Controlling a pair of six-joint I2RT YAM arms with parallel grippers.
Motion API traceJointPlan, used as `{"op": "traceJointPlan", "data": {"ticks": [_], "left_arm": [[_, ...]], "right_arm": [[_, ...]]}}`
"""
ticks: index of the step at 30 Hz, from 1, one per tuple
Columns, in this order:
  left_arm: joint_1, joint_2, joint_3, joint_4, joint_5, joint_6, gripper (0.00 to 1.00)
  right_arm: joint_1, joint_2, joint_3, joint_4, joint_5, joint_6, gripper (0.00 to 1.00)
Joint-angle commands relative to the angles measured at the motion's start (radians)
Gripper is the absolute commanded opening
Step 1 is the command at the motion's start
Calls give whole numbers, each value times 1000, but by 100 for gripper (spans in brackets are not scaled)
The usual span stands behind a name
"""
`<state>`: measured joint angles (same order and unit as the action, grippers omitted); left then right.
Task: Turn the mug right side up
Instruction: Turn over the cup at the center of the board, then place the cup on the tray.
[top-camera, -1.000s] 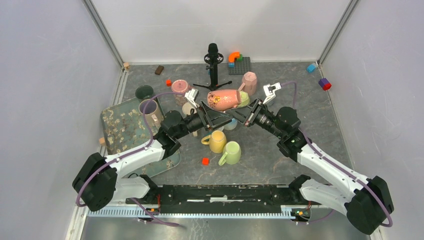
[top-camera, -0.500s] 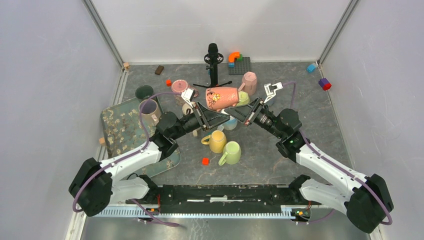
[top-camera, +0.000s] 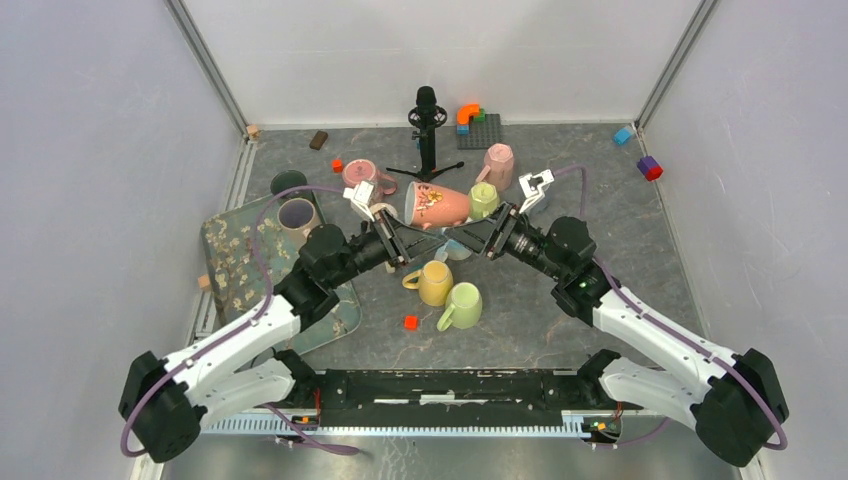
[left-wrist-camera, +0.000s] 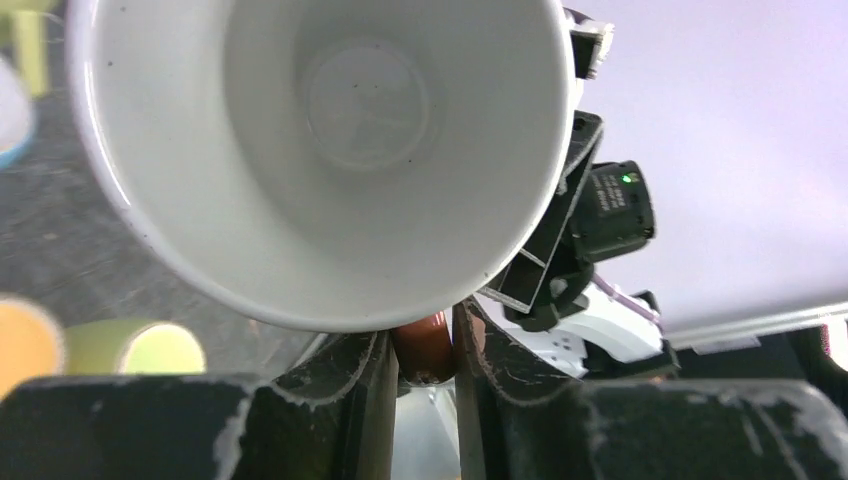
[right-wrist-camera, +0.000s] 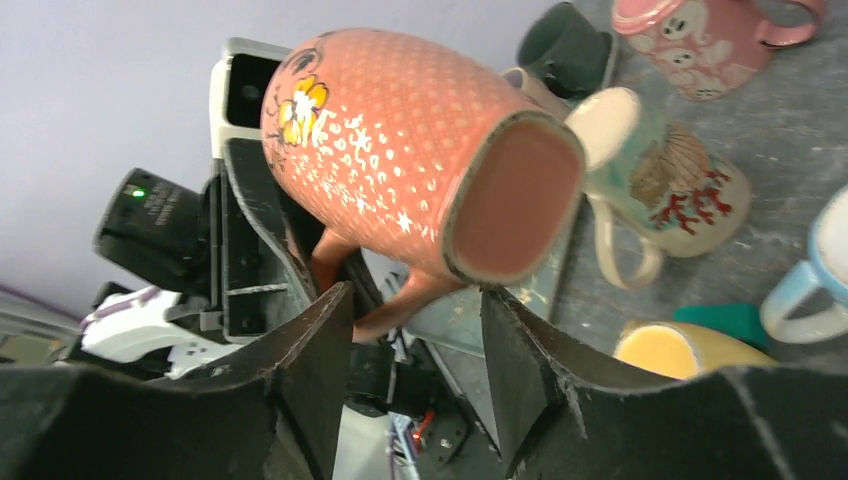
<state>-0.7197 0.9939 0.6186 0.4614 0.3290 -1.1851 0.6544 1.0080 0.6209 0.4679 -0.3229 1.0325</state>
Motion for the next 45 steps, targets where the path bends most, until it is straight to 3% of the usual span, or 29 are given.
{"op": "traceJointPlan", "data": {"ticks": [1,16,23,32,45], "left_arm": [[6,-122,93,-253,-166,196,2],[6,-341,157,-920,-674,342,2],[5,-357,176,-1155,-938,331,2],[6,-291,135,-1262,-1102,236,2],[6,-218,21,-1198,-1206,214,2]], "right_arm": [[2,-23,74,-119,44,-148,59],[3,-55,117,-345,111,-358,87],[3,-101,117,-426,148,-437,89],[2,-182,116,-536,210,-501,91],[3,-231,67,-552,221,-503,91]]}}
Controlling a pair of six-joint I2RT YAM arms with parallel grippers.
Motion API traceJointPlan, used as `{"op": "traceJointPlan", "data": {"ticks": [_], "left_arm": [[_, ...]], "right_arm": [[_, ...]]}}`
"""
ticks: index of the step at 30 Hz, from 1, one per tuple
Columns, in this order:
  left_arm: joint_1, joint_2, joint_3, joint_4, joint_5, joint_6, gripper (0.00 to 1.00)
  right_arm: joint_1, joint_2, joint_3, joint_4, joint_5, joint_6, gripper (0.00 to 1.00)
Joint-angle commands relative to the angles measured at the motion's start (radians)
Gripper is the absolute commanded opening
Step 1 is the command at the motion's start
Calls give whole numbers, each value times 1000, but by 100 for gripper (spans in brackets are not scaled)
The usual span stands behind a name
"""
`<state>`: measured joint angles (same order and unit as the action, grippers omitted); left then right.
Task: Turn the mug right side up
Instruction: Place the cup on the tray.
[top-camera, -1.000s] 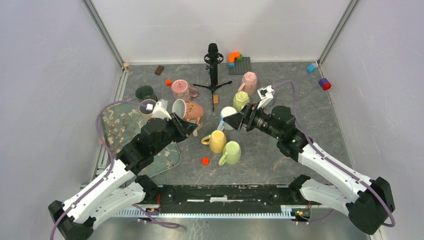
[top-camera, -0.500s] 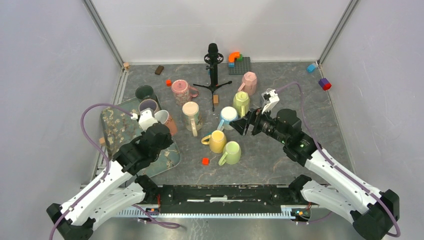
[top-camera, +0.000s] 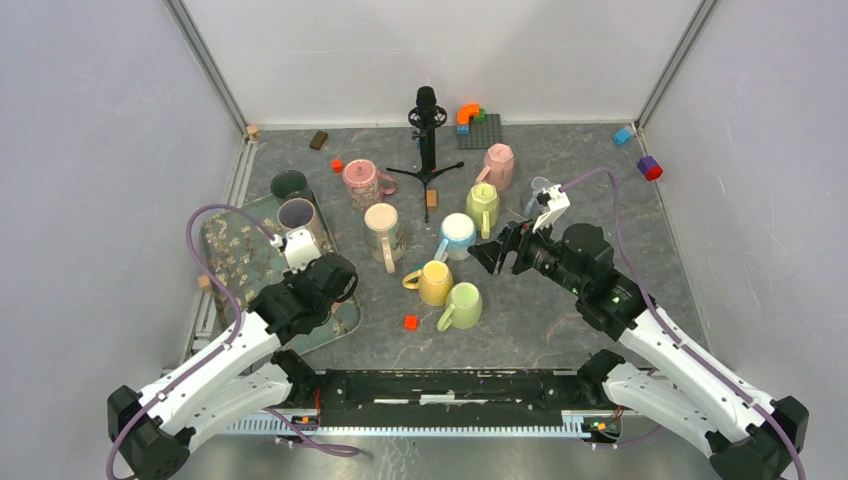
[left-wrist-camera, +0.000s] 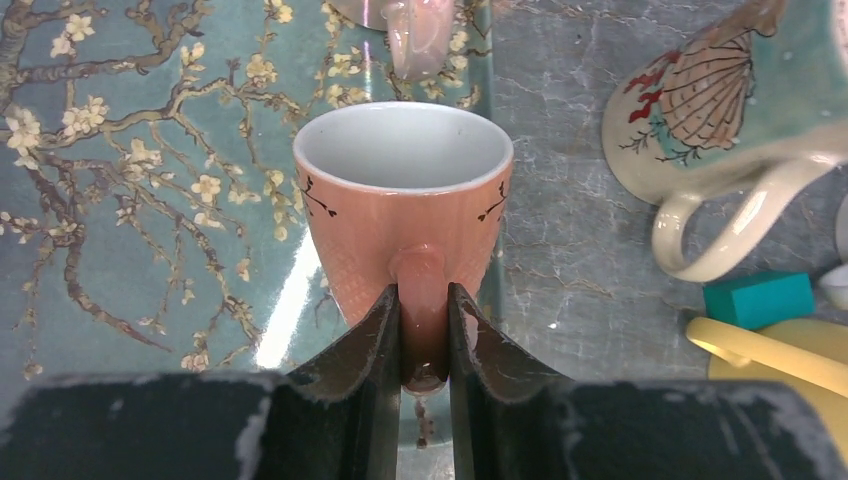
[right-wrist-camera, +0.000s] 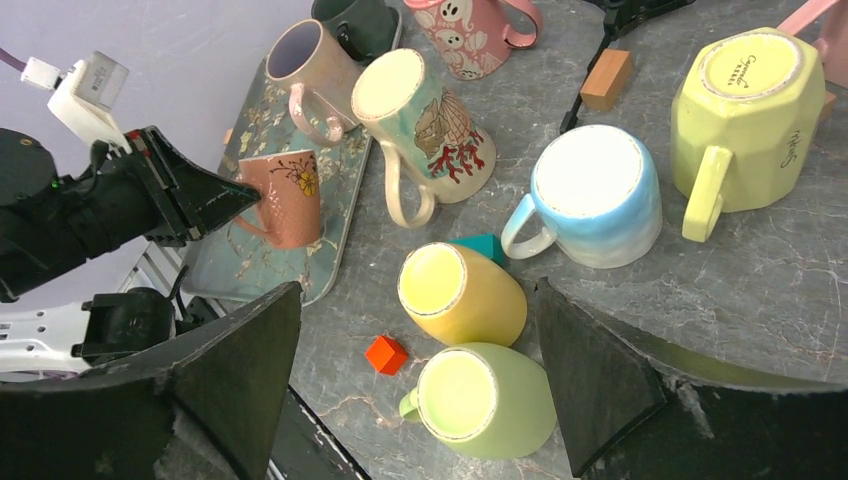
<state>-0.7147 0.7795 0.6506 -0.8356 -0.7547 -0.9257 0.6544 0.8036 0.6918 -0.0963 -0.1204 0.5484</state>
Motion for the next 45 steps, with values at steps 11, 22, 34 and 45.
{"op": "traceJointPlan", "data": {"ticks": [11,22,34,45], "left_arm": [[-1,-52,-188,299,7,-46,2],[-70,-70,-286,232,57,-173,2],[-124,-54,-322,140,63,-338,4],[-142,7,-297,106,86,-354,11]], "right_arm": [[3,-56,-50,7,16,-18,91],[3,-86,-111,26,9,-19,91],[3,-108,-145,27,0,-20,92],[4,-142,-166,8,-4,-16,92]]}}
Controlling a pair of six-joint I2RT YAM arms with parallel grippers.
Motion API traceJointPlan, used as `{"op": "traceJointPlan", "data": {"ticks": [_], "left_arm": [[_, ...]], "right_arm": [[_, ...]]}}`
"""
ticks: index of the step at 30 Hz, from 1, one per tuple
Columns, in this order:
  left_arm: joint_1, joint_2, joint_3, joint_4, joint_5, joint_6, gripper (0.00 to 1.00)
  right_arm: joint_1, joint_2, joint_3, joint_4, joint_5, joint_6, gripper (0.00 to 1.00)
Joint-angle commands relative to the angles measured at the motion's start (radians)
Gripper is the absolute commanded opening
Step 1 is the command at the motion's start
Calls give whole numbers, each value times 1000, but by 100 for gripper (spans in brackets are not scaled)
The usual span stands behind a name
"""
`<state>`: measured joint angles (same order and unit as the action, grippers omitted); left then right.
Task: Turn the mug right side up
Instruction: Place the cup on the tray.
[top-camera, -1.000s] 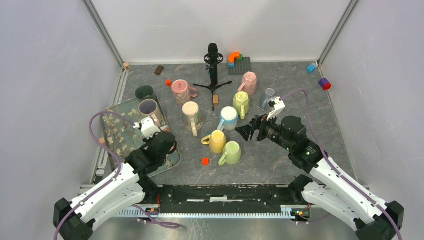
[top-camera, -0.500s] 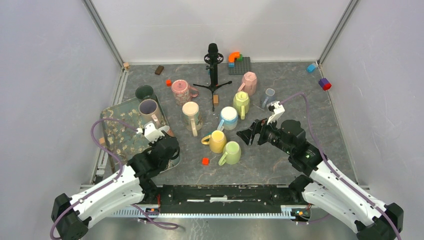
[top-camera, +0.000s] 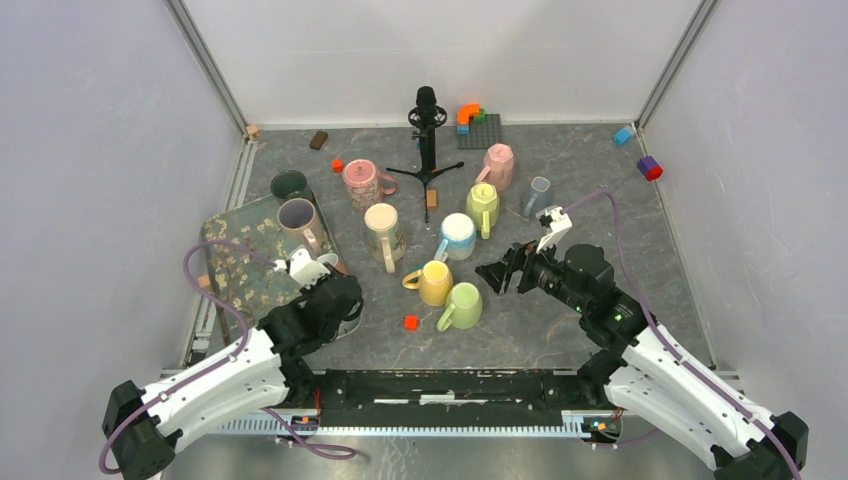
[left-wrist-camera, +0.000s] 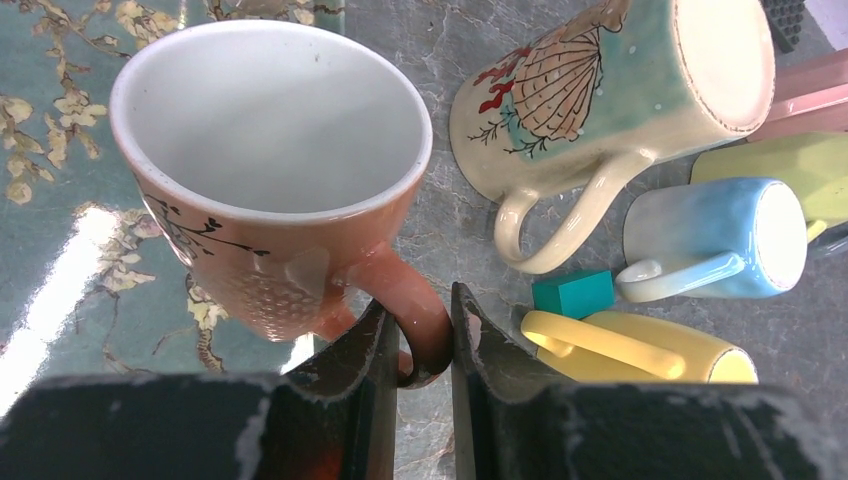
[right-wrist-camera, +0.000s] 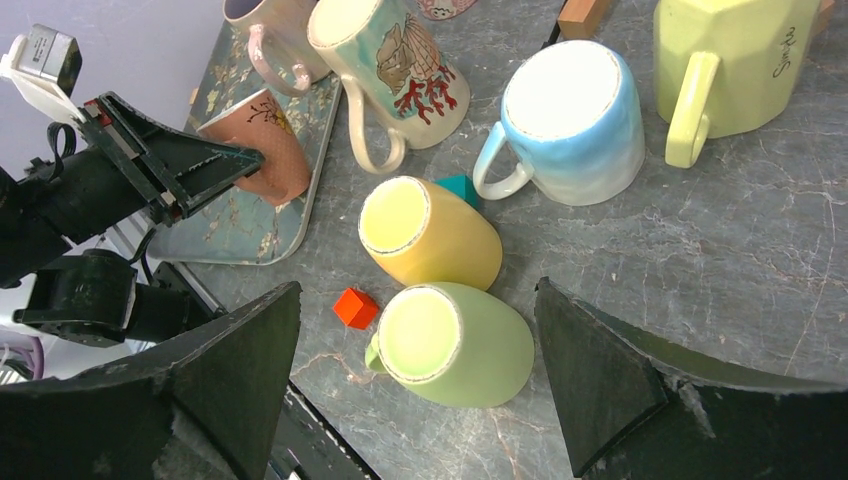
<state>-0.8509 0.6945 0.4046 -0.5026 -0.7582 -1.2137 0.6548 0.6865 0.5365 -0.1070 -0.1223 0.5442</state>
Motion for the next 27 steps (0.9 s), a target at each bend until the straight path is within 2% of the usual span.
{"op": "traceJointPlan", "data": {"ticks": [1,9,27], "left_arm": [[-8,106,-46,-228,88,-65,12],[-10,148,-35,-227,92,-88,15],[-11,115,-23,-267,138,-127,24]], "right_arm": [[3,-32,-13,16,0,-11,92],[3,-63,-21,-6,2,-13,92],[3,-112,-36,-44,-2,-19,92]]}}
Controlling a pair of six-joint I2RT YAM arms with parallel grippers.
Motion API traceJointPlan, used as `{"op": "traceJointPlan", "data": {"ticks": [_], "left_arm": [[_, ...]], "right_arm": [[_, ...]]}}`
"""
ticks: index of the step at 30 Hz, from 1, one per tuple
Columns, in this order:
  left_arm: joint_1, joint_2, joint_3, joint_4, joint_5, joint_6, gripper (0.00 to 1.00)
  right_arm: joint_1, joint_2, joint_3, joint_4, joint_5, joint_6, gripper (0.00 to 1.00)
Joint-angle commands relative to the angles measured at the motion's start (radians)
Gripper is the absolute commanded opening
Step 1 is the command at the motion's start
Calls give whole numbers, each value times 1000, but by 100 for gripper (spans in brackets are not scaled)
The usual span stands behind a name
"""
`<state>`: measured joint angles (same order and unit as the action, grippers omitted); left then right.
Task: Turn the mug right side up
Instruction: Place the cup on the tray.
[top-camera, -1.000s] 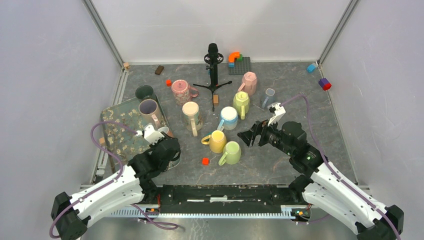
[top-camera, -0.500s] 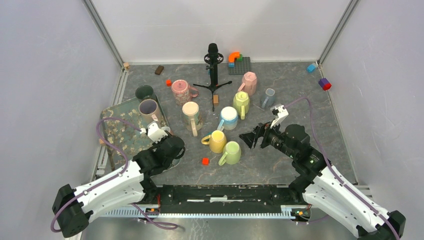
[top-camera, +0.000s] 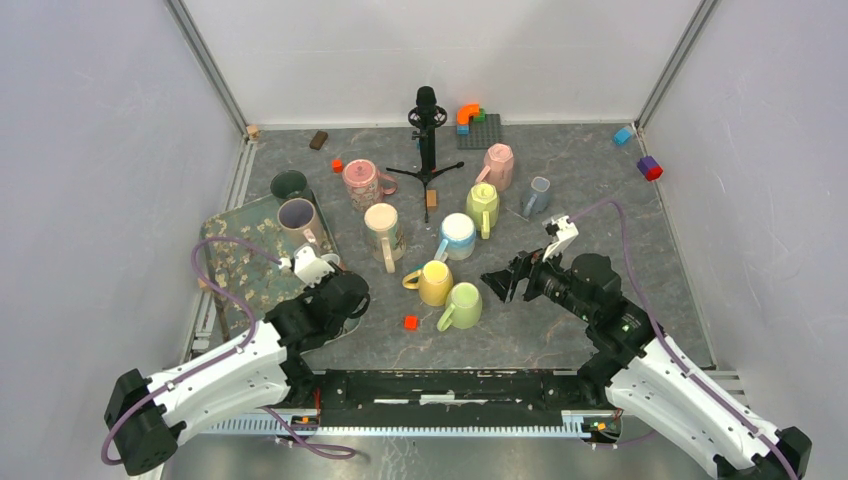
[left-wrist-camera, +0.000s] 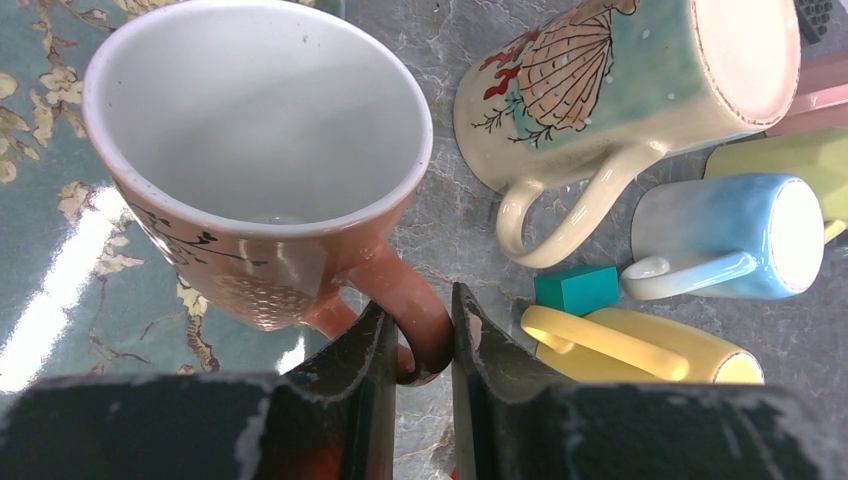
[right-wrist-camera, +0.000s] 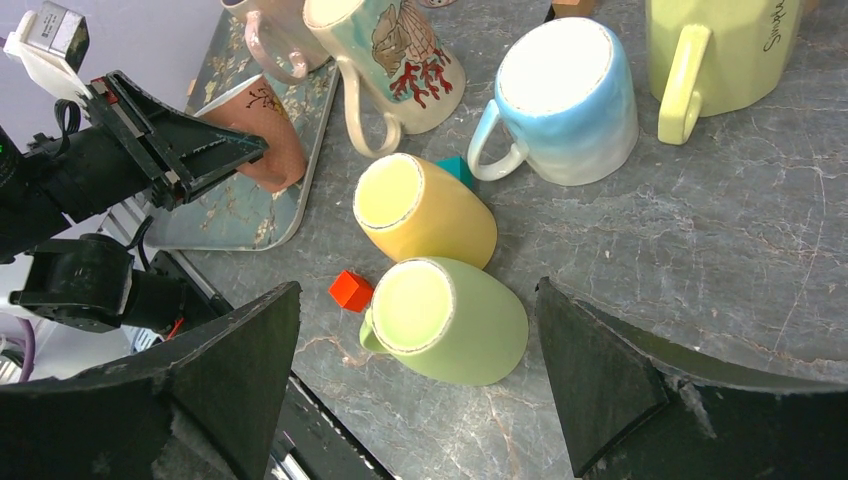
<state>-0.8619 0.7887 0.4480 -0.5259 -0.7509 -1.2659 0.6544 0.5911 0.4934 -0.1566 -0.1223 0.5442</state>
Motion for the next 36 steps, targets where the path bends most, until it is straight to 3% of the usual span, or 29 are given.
{"op": "traceJointPlan", "data": {"ticks": [1,36], "left_arm": [[0,20,-66,-246,134,-76,24],[1,-5,-63,-271,183,-66,33]], "right_arm": [[3,-20,4,3,1,-19,92],[2,-21,7,-3,2,-33,93]]}}
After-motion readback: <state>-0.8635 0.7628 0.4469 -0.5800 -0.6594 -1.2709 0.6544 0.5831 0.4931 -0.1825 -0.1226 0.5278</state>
